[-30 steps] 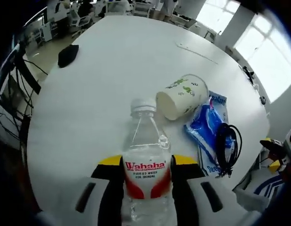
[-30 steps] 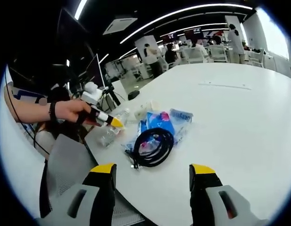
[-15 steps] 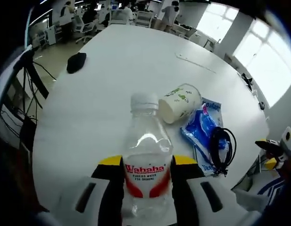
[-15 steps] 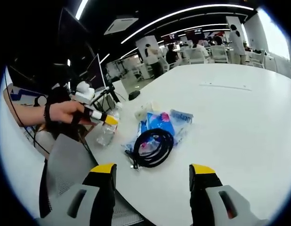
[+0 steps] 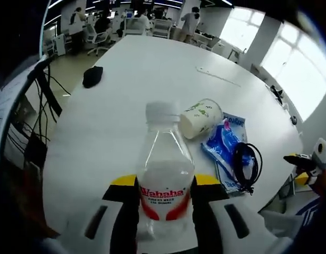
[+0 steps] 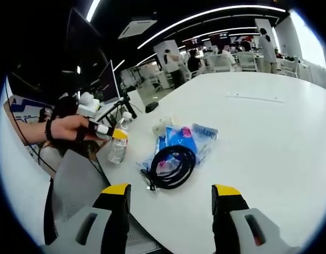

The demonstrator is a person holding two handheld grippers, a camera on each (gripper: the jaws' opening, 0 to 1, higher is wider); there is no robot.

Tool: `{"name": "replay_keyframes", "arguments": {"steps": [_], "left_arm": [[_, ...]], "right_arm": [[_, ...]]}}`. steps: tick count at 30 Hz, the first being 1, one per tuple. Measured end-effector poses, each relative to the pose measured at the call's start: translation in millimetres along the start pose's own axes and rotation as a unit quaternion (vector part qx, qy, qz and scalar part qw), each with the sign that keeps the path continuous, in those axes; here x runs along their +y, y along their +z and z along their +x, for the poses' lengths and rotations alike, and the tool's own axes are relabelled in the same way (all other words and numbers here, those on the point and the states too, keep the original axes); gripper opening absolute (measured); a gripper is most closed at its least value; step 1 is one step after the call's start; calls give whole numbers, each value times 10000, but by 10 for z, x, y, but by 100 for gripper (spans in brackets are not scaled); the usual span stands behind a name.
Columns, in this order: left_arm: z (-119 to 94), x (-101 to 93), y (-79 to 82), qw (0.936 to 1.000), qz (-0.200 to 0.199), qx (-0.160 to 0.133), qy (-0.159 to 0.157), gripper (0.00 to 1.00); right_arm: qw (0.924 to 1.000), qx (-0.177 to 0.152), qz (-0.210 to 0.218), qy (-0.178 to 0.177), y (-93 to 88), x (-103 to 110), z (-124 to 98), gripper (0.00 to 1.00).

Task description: Arrange the tabletop items into an orderly group along one side of the table until the central work area is clear of visible clutter.

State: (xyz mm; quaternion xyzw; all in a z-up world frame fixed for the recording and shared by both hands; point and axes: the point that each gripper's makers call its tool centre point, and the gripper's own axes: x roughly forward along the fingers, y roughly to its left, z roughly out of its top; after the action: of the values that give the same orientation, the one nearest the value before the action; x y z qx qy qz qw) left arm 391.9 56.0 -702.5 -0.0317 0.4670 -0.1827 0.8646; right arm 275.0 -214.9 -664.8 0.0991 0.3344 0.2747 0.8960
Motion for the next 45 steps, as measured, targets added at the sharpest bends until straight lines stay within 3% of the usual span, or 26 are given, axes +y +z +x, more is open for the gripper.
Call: {"name": "replay_keyframes", "arguments": {"steps": [27,45], "left_arm": [[-335,-14,-192,9986,291,-423,161,37],[-507,-107,-401,9937,922,-539,340,37]], "right_arm": [[9998,34,-59,174,17,78,89,63],[9997,64,-76,228,4,67,102,62]]}}
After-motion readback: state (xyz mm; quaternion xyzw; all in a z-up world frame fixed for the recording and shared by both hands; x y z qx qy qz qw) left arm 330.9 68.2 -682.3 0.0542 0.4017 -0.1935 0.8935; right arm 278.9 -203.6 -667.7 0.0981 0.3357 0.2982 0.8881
